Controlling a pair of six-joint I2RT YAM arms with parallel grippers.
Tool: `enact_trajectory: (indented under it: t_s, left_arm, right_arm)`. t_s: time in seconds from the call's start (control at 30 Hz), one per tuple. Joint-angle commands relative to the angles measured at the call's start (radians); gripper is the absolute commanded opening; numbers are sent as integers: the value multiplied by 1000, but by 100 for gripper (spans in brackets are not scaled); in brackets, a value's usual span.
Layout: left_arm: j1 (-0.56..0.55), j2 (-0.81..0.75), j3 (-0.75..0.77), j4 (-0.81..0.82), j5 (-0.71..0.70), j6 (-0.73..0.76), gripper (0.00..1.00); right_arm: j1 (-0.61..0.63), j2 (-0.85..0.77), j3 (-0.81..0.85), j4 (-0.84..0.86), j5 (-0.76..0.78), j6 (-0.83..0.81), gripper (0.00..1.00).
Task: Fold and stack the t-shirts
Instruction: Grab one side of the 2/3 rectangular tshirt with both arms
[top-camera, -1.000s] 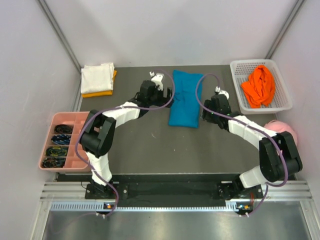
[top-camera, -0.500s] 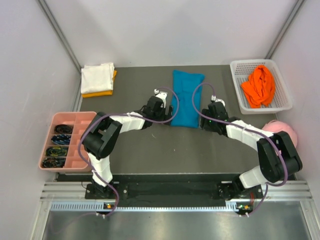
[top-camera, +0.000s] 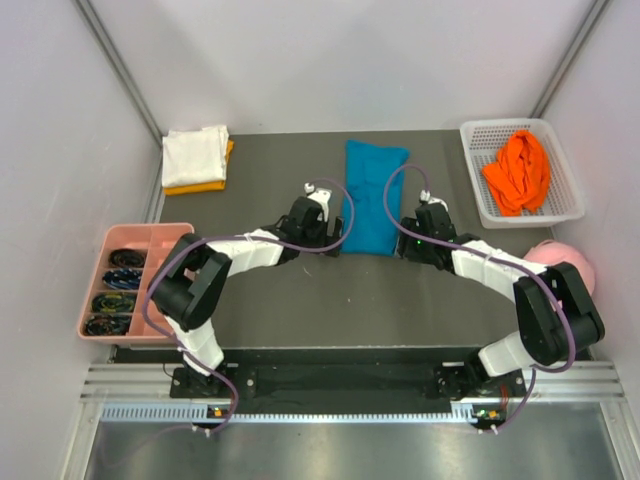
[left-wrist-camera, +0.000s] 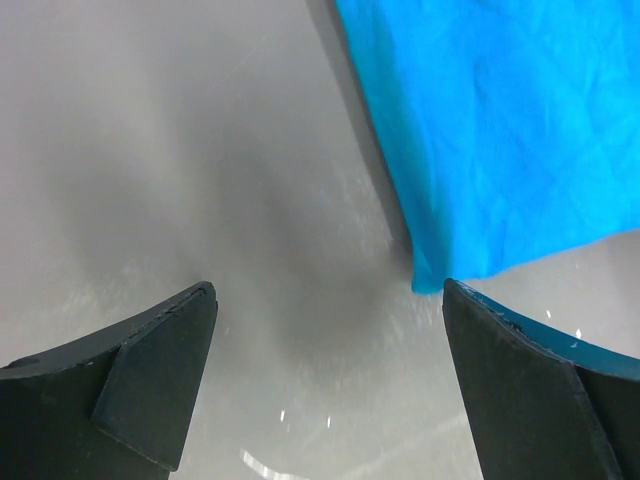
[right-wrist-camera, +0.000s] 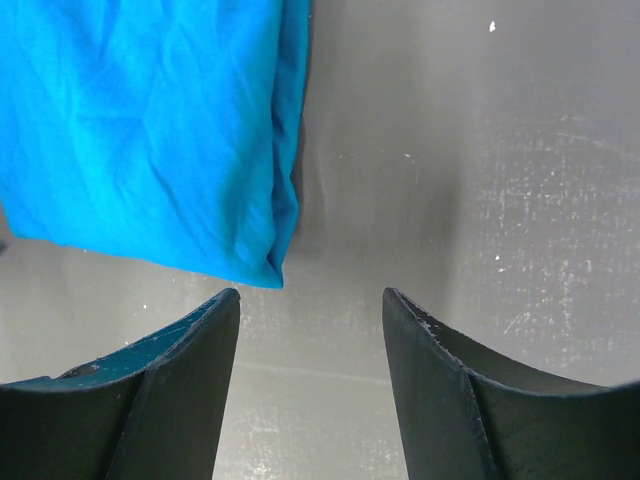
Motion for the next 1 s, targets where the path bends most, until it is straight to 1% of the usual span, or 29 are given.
enact_trajectory:
  t_s: [0.0,0.07,0.2,0.27,0.43,0.47,0.67,0.77,0.8,0.9,0.97]
  left_arm:
    - [-6,-119,-20,-40,-33,5,99]
    - [-6,-145,-31,-43,-20,2,99]
    - [-6,-162,-57,0,21,-27,99]
    - [-7,-153,-60,18,62,-41,89]
    - [-16,-114,-49,50,93,-55,71]
    - [-18,-108,-46,53,98,-56,69]
    - [-23,-67,-36,78,106,-61,66]
    - [-24,-51,-34,92,102,-62,66]
    - [-24,-47,-29,98,102,-64,66]
    - [-24,-25,-17,103,101,-64,65]
    - [-24,-10,-10,107,102,-62,65]
  right_arm:
    - [12,-28,28,46,-18,17,59]
    - [14,-20,32,46,-23,17,59]
    - [21,-3,39,51,-21,17,59]
    - [23,3,40,54,-21,18,59]
    - [25,20,51,71,-15,20,59]
    - [23,29,52,74,-15,20,59]
    - [25,83,85,92,-21,18,58]
    - [26,106,98,98,-24,14,47]
    - [23,116,106,100,-23,12,42]
    - [25,130,117,97,-23,5,33]
    - [23,135,123,95,-21,1,32]
